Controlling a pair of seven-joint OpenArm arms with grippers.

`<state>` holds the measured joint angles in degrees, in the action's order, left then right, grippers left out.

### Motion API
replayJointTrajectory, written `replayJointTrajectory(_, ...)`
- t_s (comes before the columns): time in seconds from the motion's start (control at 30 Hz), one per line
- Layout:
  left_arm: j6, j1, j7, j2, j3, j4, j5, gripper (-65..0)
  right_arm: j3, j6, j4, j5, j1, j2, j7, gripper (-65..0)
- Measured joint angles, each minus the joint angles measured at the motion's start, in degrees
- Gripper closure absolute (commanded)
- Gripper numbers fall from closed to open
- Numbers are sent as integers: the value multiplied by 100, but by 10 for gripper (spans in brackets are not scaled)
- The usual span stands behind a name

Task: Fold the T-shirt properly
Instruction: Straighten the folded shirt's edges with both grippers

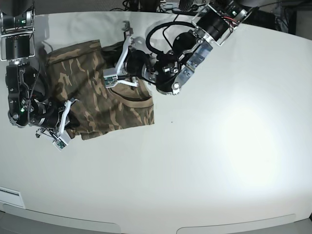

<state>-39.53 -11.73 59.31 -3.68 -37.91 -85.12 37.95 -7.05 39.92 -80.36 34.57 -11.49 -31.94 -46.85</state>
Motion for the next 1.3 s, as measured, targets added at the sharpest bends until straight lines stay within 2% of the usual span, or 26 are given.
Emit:
replayJointTrajectory(0.13,-74,-107,-651,-551,-2,-22,-129,0,42,0,2,584,313,-341,-254,0)
replayJointTrajectory(0.27,-160,-260,-1663,-994,0,129,-658,0,201,-31,-39,1115,546,-442,-586,0)
replayJointTrajectory(0.37,-105,-352,-2566,-1091,4,415,-1211,0,610,-92,-162,1598,957,-435,-765,0)
replayJointTrajectory(0.47,28,-501,-2973,-1049,2,608,-1613,0,1180,-201,-437,1759,1344,-293,-986,0)
replayJointTrajectory(0.57,162,-739,-2664,-1067,0,481,-1788,0,1910,-184,-782,1698,1541,-24,-1113,0)
replayJointTrajectory(0.67,315,-916,-1838,-1143,0,20,-1847,0,2616,-214,-1038,1705,1495,175,-968,0)
replayJointTrajectory(0.7,328,-968,-1493,-1169,0,-164,-1773,0,2780,-94,-1084,1738,1464,203,-907,0)
replayJointTrajectory(0.73,326,-1001,-1130,-1191,0,-361,-1631,0,2894,-2,-1088,1755,1443,203,-881,0)
replayJointTrajectory(0.8,319,-1036,-658,-1207,0,-767,-1202,0,2962,-24,-1088,1532,1440,234,-894,0)
replayJointTrajectory(0.9,247,-1051,-376,-1187,11,-1165,-551,0,2931,13,-1071,1307,1473,297,-857,0)
replayJointTrajectory(0.97,-4,-1047,-225,-1176,9,-1224,-111,0,2929,-2,-1069,953,1464,306,-413,0)
replayJointTrajectory(1.03,-4,-957,-247,-1189,9,-1224,-216,0,2933,0,-1069,601,1451,289,-166,0)
replayJointTrajectory(1.17,-15,-623,-407,-1196,9,-876,-1276,0,2706,0,-997,466,1451,254,11,0)
replayJointTrajectory(1.3,223,-546,-1390,-1176,9,-535,-1840,0,2096,22,-688,-57,1104,280,170,0)
